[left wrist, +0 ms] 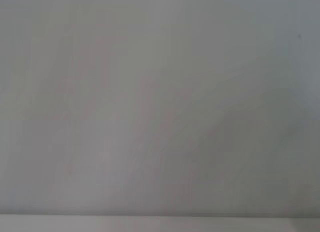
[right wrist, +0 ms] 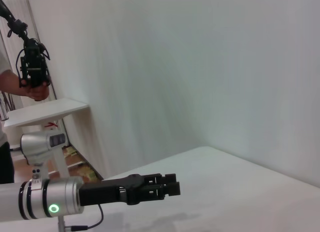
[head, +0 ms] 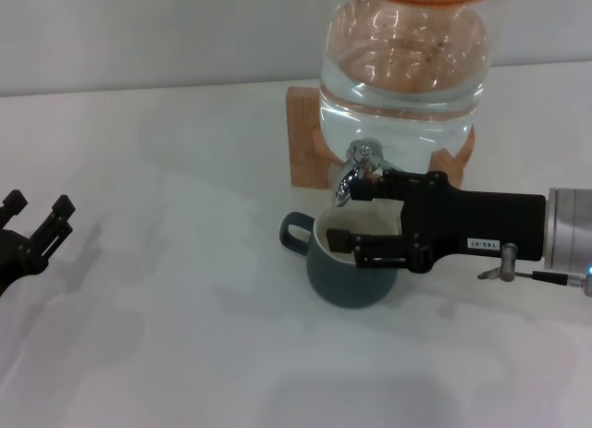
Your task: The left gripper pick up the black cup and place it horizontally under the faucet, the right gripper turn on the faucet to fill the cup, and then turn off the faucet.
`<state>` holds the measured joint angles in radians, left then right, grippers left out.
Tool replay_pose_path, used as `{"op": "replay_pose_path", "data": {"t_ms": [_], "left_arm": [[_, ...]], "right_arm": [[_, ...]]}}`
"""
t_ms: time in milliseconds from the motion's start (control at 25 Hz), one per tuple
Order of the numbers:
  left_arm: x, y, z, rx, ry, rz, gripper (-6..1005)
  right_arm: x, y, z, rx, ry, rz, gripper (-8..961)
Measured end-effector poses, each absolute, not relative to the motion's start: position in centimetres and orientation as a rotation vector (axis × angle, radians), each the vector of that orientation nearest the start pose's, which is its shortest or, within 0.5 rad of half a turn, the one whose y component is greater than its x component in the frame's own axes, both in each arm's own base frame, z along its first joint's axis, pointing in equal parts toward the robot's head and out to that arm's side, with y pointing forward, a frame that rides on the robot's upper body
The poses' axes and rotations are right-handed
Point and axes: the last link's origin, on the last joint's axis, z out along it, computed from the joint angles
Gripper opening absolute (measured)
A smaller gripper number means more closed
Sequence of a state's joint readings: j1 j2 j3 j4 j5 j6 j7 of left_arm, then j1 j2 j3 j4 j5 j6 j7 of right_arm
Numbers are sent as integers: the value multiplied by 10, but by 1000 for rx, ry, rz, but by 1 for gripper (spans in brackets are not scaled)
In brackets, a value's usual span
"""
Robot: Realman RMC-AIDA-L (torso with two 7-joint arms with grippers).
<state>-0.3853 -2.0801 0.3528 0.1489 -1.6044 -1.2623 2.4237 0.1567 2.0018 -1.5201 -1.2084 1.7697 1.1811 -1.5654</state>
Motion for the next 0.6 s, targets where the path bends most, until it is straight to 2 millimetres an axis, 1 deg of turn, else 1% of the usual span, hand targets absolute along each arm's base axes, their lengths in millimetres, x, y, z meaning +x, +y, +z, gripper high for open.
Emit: {"op": "replay_pose_path", "data": {"t_ms": [120, 280, 360, 440, 480, 520, 600], "left_arm": [[-353, 297, -13, -1888, -760, -808, 724], [-356, 295, -8, -1859, -762, -814, 724], [-359, 293, -2, -1835, -758, -818, 724], [-362, 291, 5, -1808, -756, -829, 724], [-364, 291, 9, -1792, -756, -836, 724], [-365, 290, 13, -1774, -757, -843, 724], [-369, 289, 23, -1735, -755, -852, 724]], "right_arm": [[201, 294, 2, -2682, 455, 830, 780], [200, 283, 23, -2719, 403, 923, 779], [204, 276, 40, -2706, 385, 985, 779], [212, 271, 60, -2652, 377, 1032, 779], [219, 267, 74, -2604, 369, 1055, 779], [223, 265, 81, -2572, 364, 1062, 779], [236, 262, 103, -2465, 355, 1073, 779]]}}
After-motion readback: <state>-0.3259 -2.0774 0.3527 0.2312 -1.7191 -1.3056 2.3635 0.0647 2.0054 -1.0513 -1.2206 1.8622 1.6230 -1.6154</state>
